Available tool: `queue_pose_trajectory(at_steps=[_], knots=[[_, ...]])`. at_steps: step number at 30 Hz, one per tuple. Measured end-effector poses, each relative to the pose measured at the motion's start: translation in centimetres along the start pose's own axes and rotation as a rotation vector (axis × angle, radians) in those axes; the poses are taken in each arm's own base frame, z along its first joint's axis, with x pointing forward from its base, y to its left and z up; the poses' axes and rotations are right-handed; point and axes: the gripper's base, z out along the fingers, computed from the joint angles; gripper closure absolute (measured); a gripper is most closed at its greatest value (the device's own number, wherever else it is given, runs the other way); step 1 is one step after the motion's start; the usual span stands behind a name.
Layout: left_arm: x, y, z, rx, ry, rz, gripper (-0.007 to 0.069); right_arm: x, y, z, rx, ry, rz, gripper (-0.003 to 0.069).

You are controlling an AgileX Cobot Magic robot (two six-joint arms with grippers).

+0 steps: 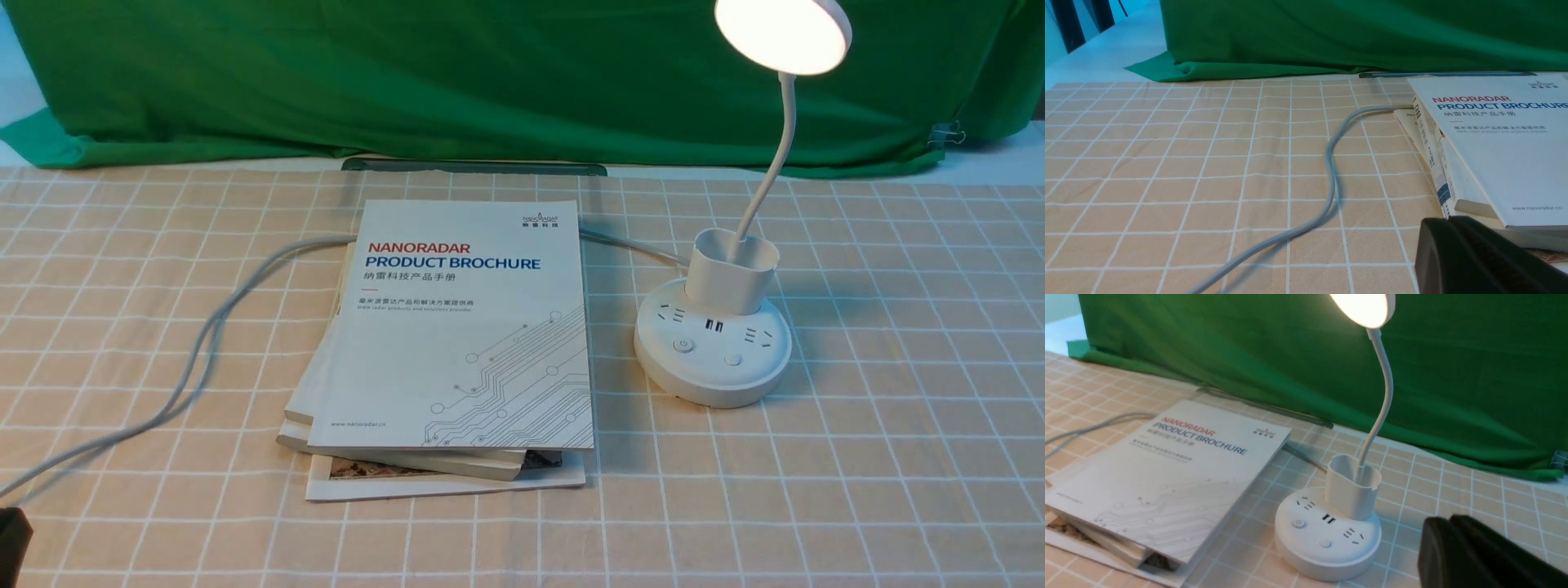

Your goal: Turn on the table lamp on the light coffee tablecloth with your hand.

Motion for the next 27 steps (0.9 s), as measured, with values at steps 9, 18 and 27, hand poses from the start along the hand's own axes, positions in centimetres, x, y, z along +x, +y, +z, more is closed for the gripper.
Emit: queue_pose_trajectory(at_steps=[9, 18, 27], knots=[[0.0, 0.0, 0.0, 0.0, 0.0, 0.0, 0.0603, 6.2, 0.0, 0.5, 0.067, -0.269, 0.006, 0.0559], [0.0, 0.0, 0.0, 0.0, 0.0, 0.0, 0.0603, 9.5, -1.1, -0.6, 0.249, -0.225, 0.154, 0.053], [0.0, 0.0, 0.0, 0.0, 0.0, 0.0, 0.0603, 11.0, -2.3, -1.9, 0.526, -0.12, 0.147, 0.0509]])
